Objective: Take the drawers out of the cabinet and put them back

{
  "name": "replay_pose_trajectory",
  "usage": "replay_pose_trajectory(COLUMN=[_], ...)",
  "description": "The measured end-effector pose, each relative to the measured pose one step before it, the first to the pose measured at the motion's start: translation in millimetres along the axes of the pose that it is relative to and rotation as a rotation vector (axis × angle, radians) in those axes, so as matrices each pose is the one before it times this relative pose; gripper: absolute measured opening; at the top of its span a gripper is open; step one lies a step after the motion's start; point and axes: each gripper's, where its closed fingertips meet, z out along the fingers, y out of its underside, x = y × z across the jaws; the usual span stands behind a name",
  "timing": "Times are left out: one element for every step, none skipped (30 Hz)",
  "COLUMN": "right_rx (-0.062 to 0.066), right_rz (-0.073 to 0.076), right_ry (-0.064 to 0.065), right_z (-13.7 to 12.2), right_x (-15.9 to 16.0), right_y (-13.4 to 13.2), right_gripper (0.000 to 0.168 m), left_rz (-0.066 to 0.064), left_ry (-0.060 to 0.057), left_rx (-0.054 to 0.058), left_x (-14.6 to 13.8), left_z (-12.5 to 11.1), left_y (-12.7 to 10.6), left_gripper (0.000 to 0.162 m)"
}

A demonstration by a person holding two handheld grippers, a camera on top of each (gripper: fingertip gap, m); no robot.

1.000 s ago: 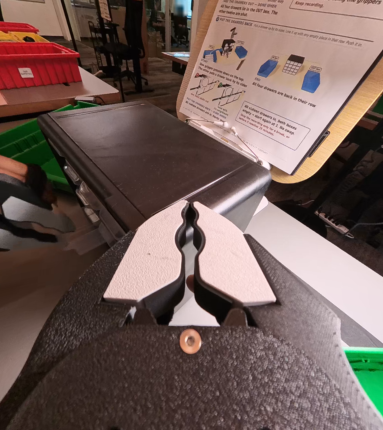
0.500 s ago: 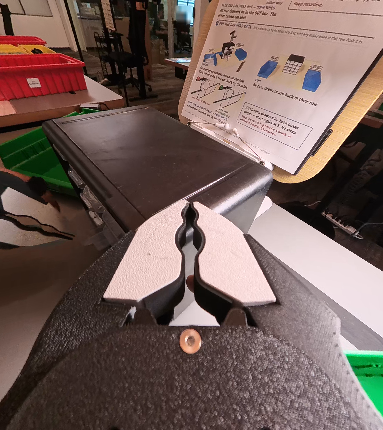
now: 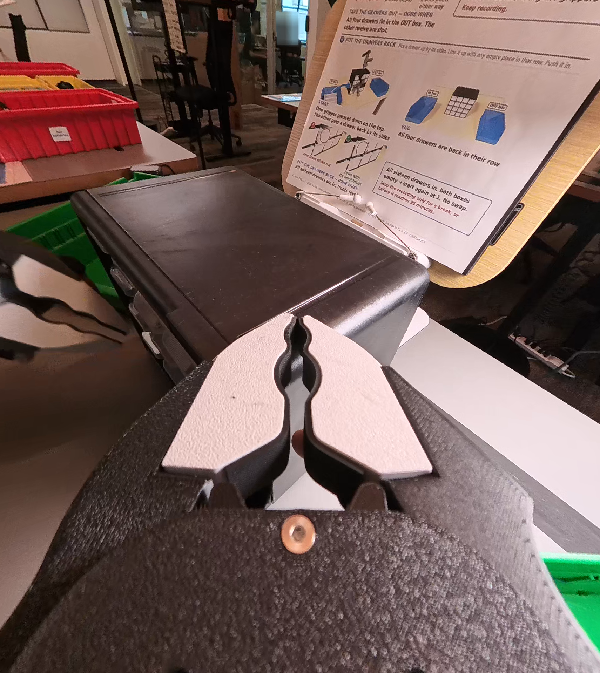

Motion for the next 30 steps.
replay_pose_trajectory(right_rx=[0.0003, 0.0006, 0.0005, -0.0001, -0.0009, -0.0016, -0.0022, -0.0012, -0.0007, -0.0004, -0.0003, 0.0002, 0.0011, 0.0014, 0.0015, 0.0012, 0.0010, 0.0012, 0.0018, 0.0022, 0.0027, 0.0031, 0.0030, 0.0027, 0.0020, 0.0012, 0.0004, -0.0004, -0.0010, -0.0012], right_rz=[0.0006, 0.0018, 0.0004, -0.0001, -0.0004, -0.0025, -0.0032, -0.0023, -0.0002, -0.0001, -0.0002, 0.0008, 0.0024, 0.0029, 0.0024, 0.0019, 0.0012, 0.0013, 0.0018, 0.0034, 0.0045, 0.0043, 0.0046, 0.0044, 0.0033, 0.0018, 0.0006, -0.0006, -0.0019, -0.0023], right_ry=[-0.0004, -0.0012, -0.0010, -0.0003, 0.0014, 0.0011, 0.0021, 0.0029, 0.0018, 0.0009, 0.0006, -0.0004, -0.0012, -0.0015, -0.0013, -0.0013, -0.0013, -0.0016, -0.0025, -0.0033, -0.0040, -0.0045, -0.0043, -0.0042, -0.0034, -0.0023, -0.0010, 0.0000, 0.0011, 0.0015], right_z=[0.09, -0.04, 0.06, -0.03, 0.28, 0.12, -0.16, 0.06, -0.05, -0.01, -0.06, 0.06, 0.06, -0.09, -0.02, 0.02, 0.01, -0.02, 0.04, -0.01, 0.10, 0.07, -0.04, 0.09, 0.09, 0.12, 0.02, 0.02, 0.00, -0.08], right_x=[-0.02, -0.01, 0.06, -0.02, 0.04, -0.25, -0.07, 0.01, 0.02, 0.00, 0.01, -0.01, 0.02, 0.04, -0.04, -0.04, 0.01, 0.09, -0.06, -0.02, 0.00, -0.02, 0.03, -0.02, 0.03, 0.01, 0.04, -0.09, 0.02, 0.01], right_y=[0.06, -0.04, 0.05, -0.08, 0.02, 0.02, 0.04, -0.02, 0.07, -0.07, 0.04, -0.03, -0.01, -0.01, 0.06, -0.02, 0.00, -0.01, 0.01, -0.01, -0.08, -0.03, 0.01, -0.10, -0.03, 0.06, -0.04, 0.04, 0.00, -0.06], right_gripper=[0.000, 0.000, 0.000, 0.000, 0.000, 0.000, 0.000, 0.000, 0.000, 0.000, 0.000, 0.000, 0.000, 0.000, 0.000, 0.000, 0.000, 0.000, 0.000, 0.000, 0.000, 0.000, 0.000, 0.000, 0.000, 0.000, 0.000, 0.000, 0.000, 0.000], left_rz=[0.0014, 0.0003, -0.0155, -0.0339, -0.0459, -0.0392, -0.0030, 0.0170, 0.0079, 0.0036, 0.0052, 0.0138, 0.0304, 0.0415, 0.0430, 0.0403, 0.0343, 0.0272, 0.0239, 0.0228, 0.0214, 0.0188, 0.0172, 0.0178, 0.0161, 0.0144, 0.0145, 0.0120, 0.0038, -0.0043], left_ry=[-0.0031, -0.0206, -0.0209, 0.0069, 0.0211, -0.0200, -0.0261, -0.0056, -0.0244, -0.0240, -0.0070, -0.0111, -0.0121, -0.0045, -0.0020, 0.0045, 0.0125, 0.0143, 0.0128, 0.0064, 0.0051, 0.0070, 0.0076, 0.0144, 0.0185, 0.0109, 0.0014, 0.0059, 0.0184, 0.0310], left_rx=[0.0098, -0.0013, -0.0042, -0.0041, -0.0070, -0.0285, -0.0466, -0.0411, -0.0415, -0.0563, -0.0754, -0.0879, -0.0913, -0.0959, -0.0948, -0.0815, -0.0689, -0.0625, -0.0550, -0.0422, -0.0308, -0.0273, -0.0286, -0.0304, -0.0320, -0.0278, -0.0157, -0.0039, 0.0040, 0.0101], left_x=[-8.79, -14.38, -17.64, -16.40, -14.84, -20.16, -20.59, -17.17, -19.54, -19.16, -15.81, -14.36, -11.56, -7.44, -4.56, -1.46, 0.89, 1.77, 1.83, 0.99, 1.04, 1.21, 1.35, 2.64, 3.34, 2.47, 1.29, 2.10, 3.88, 5.96], left_z=[-12.02, -12.54, -12.46, -12.10, -11.38, -9.73, -7.79, -6.33, -4.75, -2.03, 1.66, 4.93, 8.20, 10.73, 12.57, 13.17, 12.81, 12.13, 11.06, 9.70, 8.08, 6.62, 5.95, 5.33, 4.66, 3.53, 1.52, -0.53, -2.07, -3.43], left_y=[0.59, 2.79, 4.22, 4.66, 4.87, 7.35, 10.49, 11.85, 13.72, 17.10, 20.74, 23.28, 24.08, 24.22, 22.25, 18.15, 13.85, 10.58, 7.45, 3.84, 0.80, -0.71, -0.61, 0.13, 0.91, 0.68, -0.74, -1.87, -2.46, -3.06], left_gripper=[0.008, 0.008, 0.010, 0.011, 0.013, 0.014, 0.015, 0.017, 0.018, 0.021, 0.026, 0.030, 0.032, 0.035, 0.037, 0.038, 0.040, 0.041, 0.042, 0.042, 0.041, 0.039, 0.037, 0.033, 0.030, 0.022, 0.012, 0.011, 0.010, 0.008])
